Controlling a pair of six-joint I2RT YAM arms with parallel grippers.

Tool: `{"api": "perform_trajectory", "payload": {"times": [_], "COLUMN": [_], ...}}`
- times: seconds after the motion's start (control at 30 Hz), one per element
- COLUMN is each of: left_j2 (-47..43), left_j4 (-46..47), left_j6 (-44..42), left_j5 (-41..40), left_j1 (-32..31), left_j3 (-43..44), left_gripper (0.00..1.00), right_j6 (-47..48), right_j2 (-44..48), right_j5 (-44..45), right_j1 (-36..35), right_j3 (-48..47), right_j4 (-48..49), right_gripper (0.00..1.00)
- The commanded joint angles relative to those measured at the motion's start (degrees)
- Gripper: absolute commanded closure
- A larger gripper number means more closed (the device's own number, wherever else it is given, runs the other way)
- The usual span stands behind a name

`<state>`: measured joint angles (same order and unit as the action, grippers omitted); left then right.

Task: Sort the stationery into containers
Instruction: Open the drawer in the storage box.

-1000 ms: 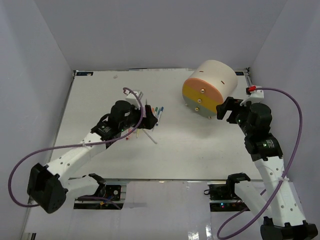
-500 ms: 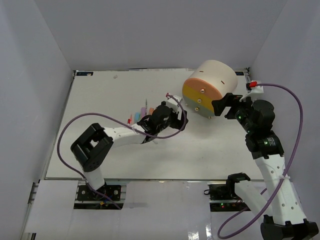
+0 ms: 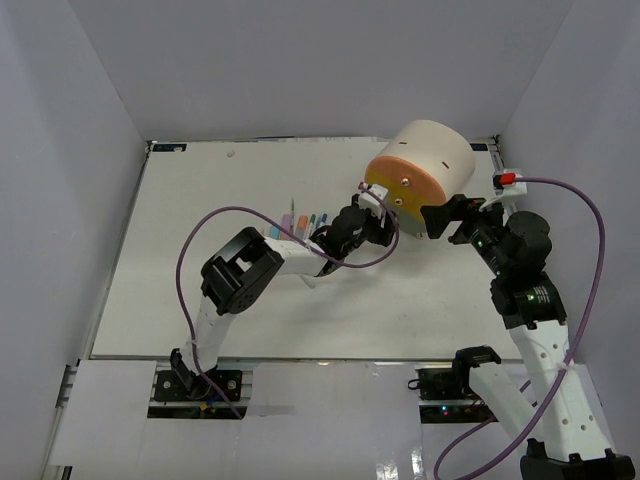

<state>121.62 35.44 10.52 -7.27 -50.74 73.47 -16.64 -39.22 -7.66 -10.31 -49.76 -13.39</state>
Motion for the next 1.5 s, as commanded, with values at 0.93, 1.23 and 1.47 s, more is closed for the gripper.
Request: {"api": "perform_trajectory", "payload": {"times": [0.93,1.23,1.47], "left_j2": [9.86,10.74,10.56], "left_j4": [9.12,9.82,10.35], "left_j6": [-4.02,-4.11,-3.93], "left_j5": [-2.49,-1.61,-1.08], "left_j1": [0.2,0.12,0.12], "left_j3": [8.44,8.97,8.88], "left_gripper": [0.37,0.41,0.43], "right_j6": [2.93,3.28,3.46], "right_j2": [0.46,0.55,0.46], "right_j5": [-1.04,-0.78,-0.86], "right_j1": [-0.24,-0.24,-0.24], "right_j3": [2.65,3.0,3.35], "right_j4": [3.37,3.37,3.46], "right_gripper": [0.09,0.09,0.09]}}
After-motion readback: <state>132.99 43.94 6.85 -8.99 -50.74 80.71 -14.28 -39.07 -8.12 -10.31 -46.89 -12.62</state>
